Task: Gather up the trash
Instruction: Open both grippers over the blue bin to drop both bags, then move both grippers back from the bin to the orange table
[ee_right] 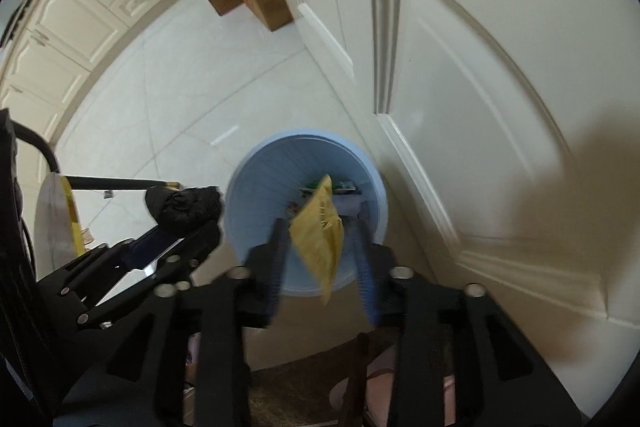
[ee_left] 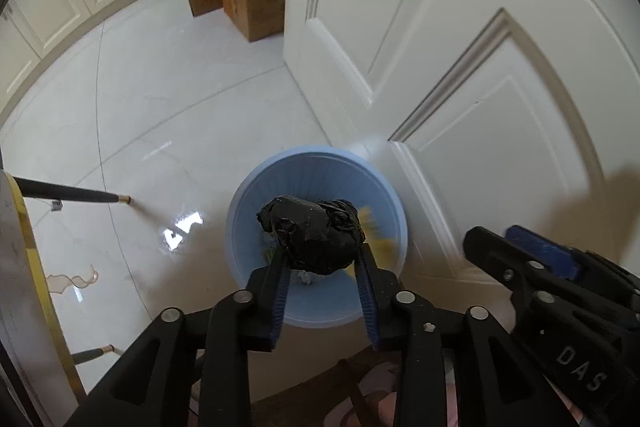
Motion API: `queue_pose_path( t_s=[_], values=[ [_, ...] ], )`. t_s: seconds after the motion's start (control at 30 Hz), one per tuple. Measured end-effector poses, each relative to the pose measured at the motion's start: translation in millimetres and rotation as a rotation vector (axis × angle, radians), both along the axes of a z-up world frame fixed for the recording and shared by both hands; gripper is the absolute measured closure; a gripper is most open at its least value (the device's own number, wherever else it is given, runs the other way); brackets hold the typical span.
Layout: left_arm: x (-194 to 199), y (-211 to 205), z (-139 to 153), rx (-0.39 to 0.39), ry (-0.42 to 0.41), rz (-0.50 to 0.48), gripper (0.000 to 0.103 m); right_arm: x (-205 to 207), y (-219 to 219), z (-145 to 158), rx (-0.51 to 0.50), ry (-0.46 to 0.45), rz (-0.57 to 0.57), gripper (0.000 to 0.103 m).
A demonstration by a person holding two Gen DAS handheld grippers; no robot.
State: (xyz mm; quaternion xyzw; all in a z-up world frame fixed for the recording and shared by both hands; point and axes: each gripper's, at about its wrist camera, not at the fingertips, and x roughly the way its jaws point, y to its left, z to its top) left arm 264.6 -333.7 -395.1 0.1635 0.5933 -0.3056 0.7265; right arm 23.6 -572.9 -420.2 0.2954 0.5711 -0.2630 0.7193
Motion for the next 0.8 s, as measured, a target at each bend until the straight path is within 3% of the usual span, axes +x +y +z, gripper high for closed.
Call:
queue_pose_path(
  t_s=[0.23, 0.4, 0.63, 0.8],
  values=[
    [15.2, 1.2, -22.9, 0.051, 0.049, 0.001, 0.058, -5.2, -5.4, -6.8, 0.018, 0.03, -0.017, 0.05],
    [17.9, -4.9, -31.9, 0.071, 0.057, -0.014, 0.055, -10.3, -2.2, -5.7, 0.014, 0.059, -0.02, 0.049],
    [0.7, -14.1, -21.7, 0.078, 0.036, -0.074, 0.055, -16.4, 5.2, 11.4, -0.012, 0.071, -0.022, 0.049],
    [-24.9, -12.6, 1.4, 0.103, 0.009, -0.102, 0.055, -30.0, 14.3, 39.1, -0.067, 0.091, -0.035, 0.049]
  ],
)
